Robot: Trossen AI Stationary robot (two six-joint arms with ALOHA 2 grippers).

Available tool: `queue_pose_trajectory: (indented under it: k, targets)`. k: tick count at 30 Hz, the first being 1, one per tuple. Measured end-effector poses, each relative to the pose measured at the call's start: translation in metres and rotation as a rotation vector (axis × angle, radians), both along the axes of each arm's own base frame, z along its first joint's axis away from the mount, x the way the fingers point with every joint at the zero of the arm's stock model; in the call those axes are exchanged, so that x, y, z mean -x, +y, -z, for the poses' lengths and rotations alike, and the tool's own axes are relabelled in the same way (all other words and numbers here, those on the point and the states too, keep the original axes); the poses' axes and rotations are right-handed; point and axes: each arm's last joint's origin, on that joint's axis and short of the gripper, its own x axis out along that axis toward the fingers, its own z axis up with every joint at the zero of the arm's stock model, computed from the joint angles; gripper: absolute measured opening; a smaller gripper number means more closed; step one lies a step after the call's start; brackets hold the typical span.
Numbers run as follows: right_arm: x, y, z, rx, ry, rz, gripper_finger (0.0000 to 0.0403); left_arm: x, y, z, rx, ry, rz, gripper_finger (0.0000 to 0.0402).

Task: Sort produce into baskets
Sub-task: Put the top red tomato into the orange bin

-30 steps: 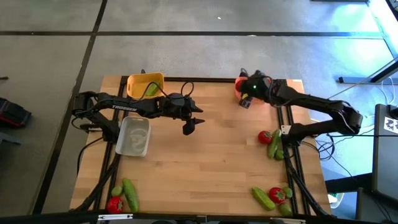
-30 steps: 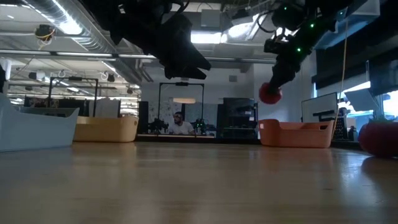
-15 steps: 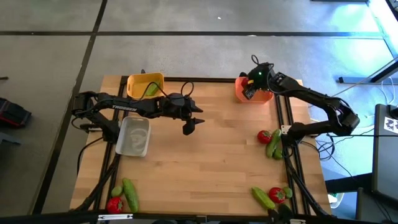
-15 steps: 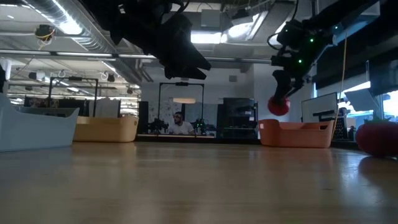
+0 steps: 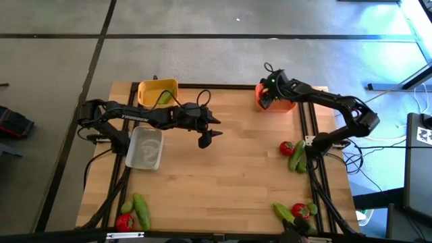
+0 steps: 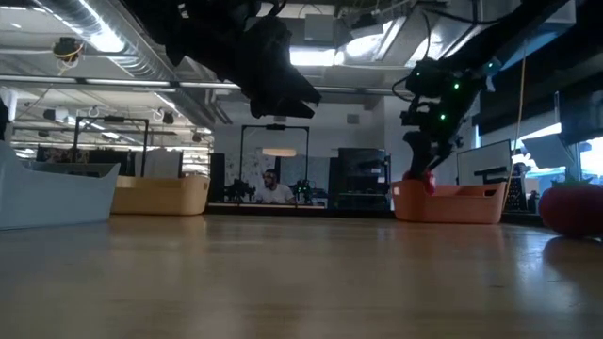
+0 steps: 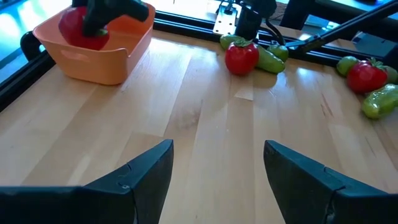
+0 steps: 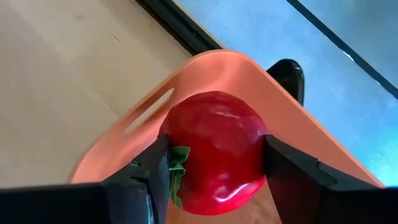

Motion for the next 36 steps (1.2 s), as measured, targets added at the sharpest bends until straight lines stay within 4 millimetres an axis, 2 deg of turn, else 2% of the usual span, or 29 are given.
queue_pose_trajectory:
  k: [8,16,25,29,36]
  targets:
    - [-0.011,-0.012,0.023,-0.006,0.022,-0.001,0.0204,0.0,0.0,0.0,0.005,0.0,-0.003,0.0245]
    - [-0.015,-0.016,0.034,-0.008,0.041,-0.016,0.0207,0.0,0.0,0.0,0.009,-0.001,-0.005,0.0245]
    - [-0.014,-0.017,0.034,0.024,0.085,-0.003,0.0277,0.0,0.0,0.0,0.009,-0.001,-0.005,0.0245]
    - [-0.013,-0.018,0.028,0.045,0.127,0.003,0.0293,0.0,0.0,0.0,0.009,-0.001,-0.005,0.0245]
    - [-0.012,-0.015,-0.005,0.059,0.125,-0.003,0.0292,0.0,0.0,0.0,0.009,-0.001,-0.004,0.0245]
